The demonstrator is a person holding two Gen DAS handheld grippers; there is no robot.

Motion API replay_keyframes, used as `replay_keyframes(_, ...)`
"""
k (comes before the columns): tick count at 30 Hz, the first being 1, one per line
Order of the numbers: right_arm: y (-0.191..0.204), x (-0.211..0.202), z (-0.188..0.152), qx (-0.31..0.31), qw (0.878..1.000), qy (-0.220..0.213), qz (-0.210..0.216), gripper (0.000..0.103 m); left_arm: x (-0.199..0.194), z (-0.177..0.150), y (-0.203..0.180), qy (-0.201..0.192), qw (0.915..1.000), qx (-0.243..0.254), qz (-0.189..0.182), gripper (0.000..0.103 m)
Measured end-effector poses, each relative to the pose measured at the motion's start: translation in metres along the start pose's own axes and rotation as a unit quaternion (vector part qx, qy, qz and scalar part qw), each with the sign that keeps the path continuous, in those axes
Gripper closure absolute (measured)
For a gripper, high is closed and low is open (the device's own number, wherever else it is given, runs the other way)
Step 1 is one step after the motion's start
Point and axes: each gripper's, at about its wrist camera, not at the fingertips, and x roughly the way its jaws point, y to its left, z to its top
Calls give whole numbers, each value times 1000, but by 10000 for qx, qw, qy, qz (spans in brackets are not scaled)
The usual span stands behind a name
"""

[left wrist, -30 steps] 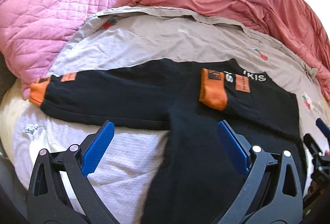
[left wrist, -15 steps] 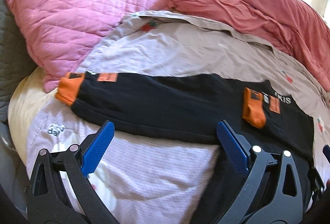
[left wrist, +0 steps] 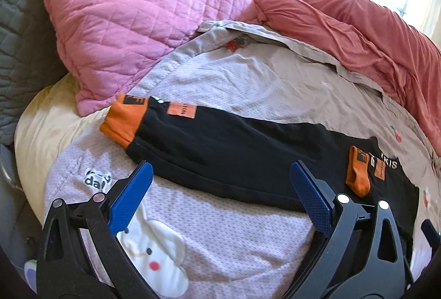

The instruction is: Fold small clothes

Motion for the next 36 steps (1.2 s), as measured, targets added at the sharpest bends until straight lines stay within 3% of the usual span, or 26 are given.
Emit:
replay_keyframes(8, 36, 18, 16, -262, 9995, 86, 157, 6, 8, 8, 34, 37, 9991, -352, 223, 10)
replay_keyframes(18, 84, 56, 37, -758, 9957, 270, 451, 6, 29, 14, 94, 242, 9891, -1398, 402, 10)
replay_keyframes(28, 108, 80, 48, -950, 9933, 394, 530, 6, 50, 28, 106, 211, 9845, -1665, 502, 10)
replay_keyframes(30, 106, 80, 47, -861, 9940, 408, 541, 6, 58, 29, 106, 297, 9840, -1692, 479, 12)
replay_keyframes(32, 101, 80, 44, -726, 9948, 454, 544, 6, 65, 30, 106, 349, 9832, -1739, 426, 23)
replay_keyframes(36, 92, 80, 39, -525, 9960, 524, 490, 6, 71, 33, 105, 324, 9830, -1757, 422, 31)
